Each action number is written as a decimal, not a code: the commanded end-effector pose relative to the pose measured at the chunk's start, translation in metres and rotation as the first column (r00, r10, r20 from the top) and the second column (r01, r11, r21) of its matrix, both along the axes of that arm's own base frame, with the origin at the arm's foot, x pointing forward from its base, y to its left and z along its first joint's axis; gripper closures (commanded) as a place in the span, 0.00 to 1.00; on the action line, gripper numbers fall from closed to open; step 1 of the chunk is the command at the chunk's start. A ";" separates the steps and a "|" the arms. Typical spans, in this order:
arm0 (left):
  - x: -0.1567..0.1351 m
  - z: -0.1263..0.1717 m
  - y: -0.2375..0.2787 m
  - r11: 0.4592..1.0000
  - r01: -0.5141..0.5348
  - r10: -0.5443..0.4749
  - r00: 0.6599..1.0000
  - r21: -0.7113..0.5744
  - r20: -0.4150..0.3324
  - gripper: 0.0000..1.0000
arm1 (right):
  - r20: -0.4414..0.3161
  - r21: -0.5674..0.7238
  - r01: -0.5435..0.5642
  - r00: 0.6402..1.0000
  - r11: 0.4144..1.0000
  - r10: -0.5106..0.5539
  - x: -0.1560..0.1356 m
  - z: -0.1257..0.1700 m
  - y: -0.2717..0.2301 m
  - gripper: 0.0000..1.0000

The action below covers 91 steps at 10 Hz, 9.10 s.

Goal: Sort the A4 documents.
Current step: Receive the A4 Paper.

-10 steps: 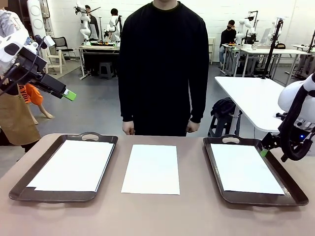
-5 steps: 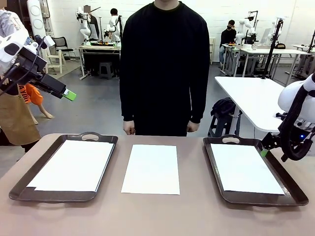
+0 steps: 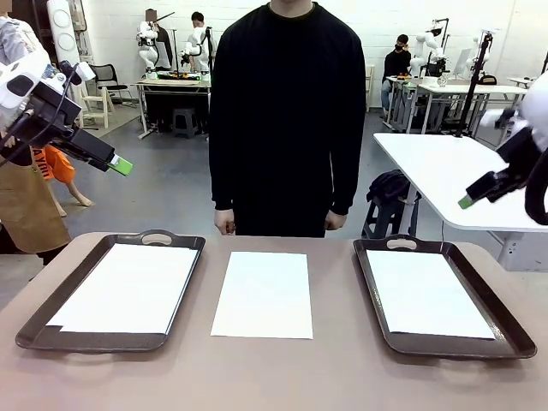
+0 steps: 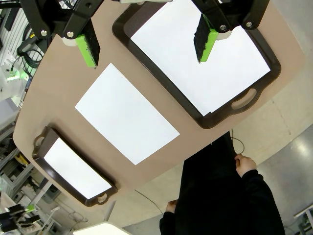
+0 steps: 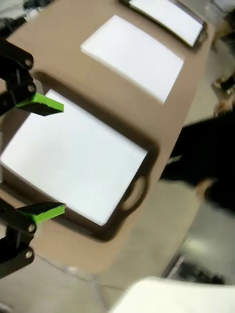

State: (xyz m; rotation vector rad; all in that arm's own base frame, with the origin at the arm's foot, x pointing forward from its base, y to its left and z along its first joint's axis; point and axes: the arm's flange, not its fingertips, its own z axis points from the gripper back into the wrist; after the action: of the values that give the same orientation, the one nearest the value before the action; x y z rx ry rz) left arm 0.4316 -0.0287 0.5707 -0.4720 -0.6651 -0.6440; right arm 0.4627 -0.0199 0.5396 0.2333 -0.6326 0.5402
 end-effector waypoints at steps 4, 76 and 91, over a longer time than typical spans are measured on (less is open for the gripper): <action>0.000 0.000 0.002 1.000 0.010 -0.010 1.000 -0.001 0.008 0.00 | 0.033 0.152 -0.530 0.846 0.834 0.532 -0.028 0.028 0.009 0.08; 0.000 0.000 0.002 1.000 0.010 -0.010 1.000 -0.001 0.008 0.00 | -0.021 0.171 -0.596 0.794 0.785 0.607 -0.018 0.037 0.032 0.08; 0.000 0.000 0.002 1.000 0.010 -0.010 1.000 -0.001 0.008 0.00 | -0.236 0.820 -0.157 0.783 0.550 0.575 0.039 -0.042 0.100 0.08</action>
State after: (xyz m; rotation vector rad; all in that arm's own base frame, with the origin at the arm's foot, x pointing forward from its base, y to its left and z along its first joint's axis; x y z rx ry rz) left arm 0.4316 -0.0285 0.5708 -0.4718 -0.6653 -0.6436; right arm 0.4938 0.0766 0.4920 1.2851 -0.2626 0.6966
